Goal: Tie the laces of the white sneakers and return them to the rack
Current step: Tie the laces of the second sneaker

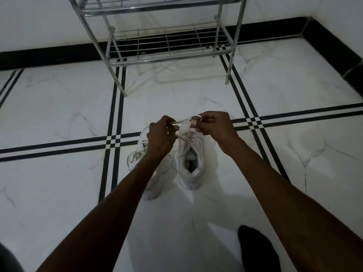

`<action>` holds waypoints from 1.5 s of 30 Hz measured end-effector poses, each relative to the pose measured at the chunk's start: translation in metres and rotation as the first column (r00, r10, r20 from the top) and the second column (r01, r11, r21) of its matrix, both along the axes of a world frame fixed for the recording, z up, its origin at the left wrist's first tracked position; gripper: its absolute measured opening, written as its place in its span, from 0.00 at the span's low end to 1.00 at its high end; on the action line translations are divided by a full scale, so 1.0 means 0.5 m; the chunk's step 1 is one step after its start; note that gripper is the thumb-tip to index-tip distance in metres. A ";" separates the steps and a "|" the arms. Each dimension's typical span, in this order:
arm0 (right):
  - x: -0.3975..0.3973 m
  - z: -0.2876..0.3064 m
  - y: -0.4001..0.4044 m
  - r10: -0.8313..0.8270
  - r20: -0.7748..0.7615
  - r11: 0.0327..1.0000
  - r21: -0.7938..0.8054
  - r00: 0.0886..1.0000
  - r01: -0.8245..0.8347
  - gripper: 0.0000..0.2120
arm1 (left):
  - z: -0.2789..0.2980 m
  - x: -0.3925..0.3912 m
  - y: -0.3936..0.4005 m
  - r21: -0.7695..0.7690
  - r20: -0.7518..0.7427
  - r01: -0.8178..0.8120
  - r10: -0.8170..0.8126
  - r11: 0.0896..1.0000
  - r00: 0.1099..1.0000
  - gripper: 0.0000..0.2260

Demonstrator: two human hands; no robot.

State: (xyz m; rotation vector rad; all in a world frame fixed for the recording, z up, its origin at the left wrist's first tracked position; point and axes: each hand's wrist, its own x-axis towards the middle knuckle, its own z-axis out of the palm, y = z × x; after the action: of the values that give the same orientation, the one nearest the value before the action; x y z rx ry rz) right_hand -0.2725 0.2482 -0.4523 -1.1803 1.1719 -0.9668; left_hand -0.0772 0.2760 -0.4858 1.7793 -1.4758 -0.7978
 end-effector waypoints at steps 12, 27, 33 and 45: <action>0.027 0.015 0.013 0.017 0.112 0.988 0.150 0.994 -0.034 0.10 | 0.066 -0.018 0.011 0.259 -0.740 -0.016 0.210 0.966 0.639 0.38; -0.092 -0.123 0.040 -0.408 -0.169 0.691 0.586 0.897 0.424 0.13 | -0.004 0.053 0.080 0.111 -0.099 -0.483 0.493 0.868 0.864 0.29; -0.085 -0.092 0.035 -0.072 -0.555 0.997 -0.056 0.829 0.050 0.23 | -0.014 0.016 0.074 -0.218 0.376 -0.178 0.251 0.959 0.892 0.17; -0.042 -0.118 0.038 0.059 -0.781 0.944 -0.158 0.621 -0.289 0.04 | -0.026 -0.025 0.036 0.092 0.784 0.271 -0.238 0.958 0.574 0.17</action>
State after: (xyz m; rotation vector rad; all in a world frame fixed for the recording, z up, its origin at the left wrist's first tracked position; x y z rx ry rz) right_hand -0.2934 0.2670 -0.5115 -2.0196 1.5693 -0.4458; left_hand -0.0896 0.2942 -0.4986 2.0241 -2.3432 -0.0314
